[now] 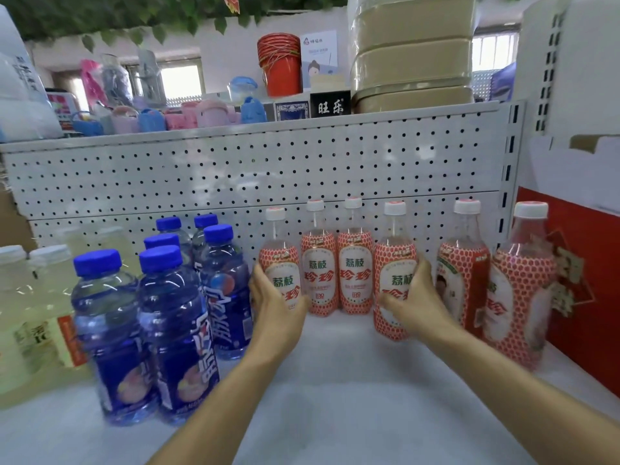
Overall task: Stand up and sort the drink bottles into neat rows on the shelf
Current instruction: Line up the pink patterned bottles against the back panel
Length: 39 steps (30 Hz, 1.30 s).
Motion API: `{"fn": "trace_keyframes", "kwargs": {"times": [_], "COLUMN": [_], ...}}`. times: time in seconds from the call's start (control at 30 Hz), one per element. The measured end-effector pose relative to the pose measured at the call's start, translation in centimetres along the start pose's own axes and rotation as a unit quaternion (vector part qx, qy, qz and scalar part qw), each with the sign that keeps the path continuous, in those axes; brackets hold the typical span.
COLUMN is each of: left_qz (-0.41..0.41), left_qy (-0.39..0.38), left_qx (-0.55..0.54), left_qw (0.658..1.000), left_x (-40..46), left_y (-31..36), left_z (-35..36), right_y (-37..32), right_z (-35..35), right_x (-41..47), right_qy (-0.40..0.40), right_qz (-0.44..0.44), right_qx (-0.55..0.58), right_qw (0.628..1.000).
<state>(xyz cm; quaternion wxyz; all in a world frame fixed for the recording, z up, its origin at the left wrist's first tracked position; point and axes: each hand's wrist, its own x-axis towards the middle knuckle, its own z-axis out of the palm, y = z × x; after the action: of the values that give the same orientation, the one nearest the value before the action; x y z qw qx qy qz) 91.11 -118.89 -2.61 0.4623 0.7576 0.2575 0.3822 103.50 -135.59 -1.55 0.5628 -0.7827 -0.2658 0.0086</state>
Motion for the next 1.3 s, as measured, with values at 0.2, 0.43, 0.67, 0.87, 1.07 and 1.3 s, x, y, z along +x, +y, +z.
{"fn": "trace_keyframes", "kwargs": {"times": [0.2,0.43,0.67,0.87,1.07,1.3], "left_qz": [-0.098,-0.066,-0.048,-0.010,0.270,0.152], "left_qy": [-0.050,-0.084,-0.091,-0.090,0.014,-0.229], "left_qx": [-0.014,0.004,-0.007,0.020,0.132,0.042], "left_qw": [0.994,0.994,0.995,0.996,0.954,0.960], "left_x": [0.6,-0.4,-0.6,-0.7,-4.3,-7.4], "left_y": [-2.9,-2.8,-2.9,-2.8,3.1,8.1], "left_z": [0.9,1.7,2.7,2.5,3.0,11.4], "right_y": [2.5,2.2,1.9,1.9,-0.2,1.1], "right_z": [0.5,1.1,1.9,1.7,-1.8,-7.2], "right_x": [-1.0,-1.0,-0.7,-1.4,-4.3,-6.9], "right_qy": [-0.025,-0.060,-0.065,-0.084,-0.022,0.245], "right_qz": [0.055,0.028,0.010,0.005,-0.078,-0.168], "right_qx": [0.006,-0.023,-0.010,-0.018,-0.082,0.004], "right_qw": [0.998,0.998,0.998,0.996,0.993,0.955]}}
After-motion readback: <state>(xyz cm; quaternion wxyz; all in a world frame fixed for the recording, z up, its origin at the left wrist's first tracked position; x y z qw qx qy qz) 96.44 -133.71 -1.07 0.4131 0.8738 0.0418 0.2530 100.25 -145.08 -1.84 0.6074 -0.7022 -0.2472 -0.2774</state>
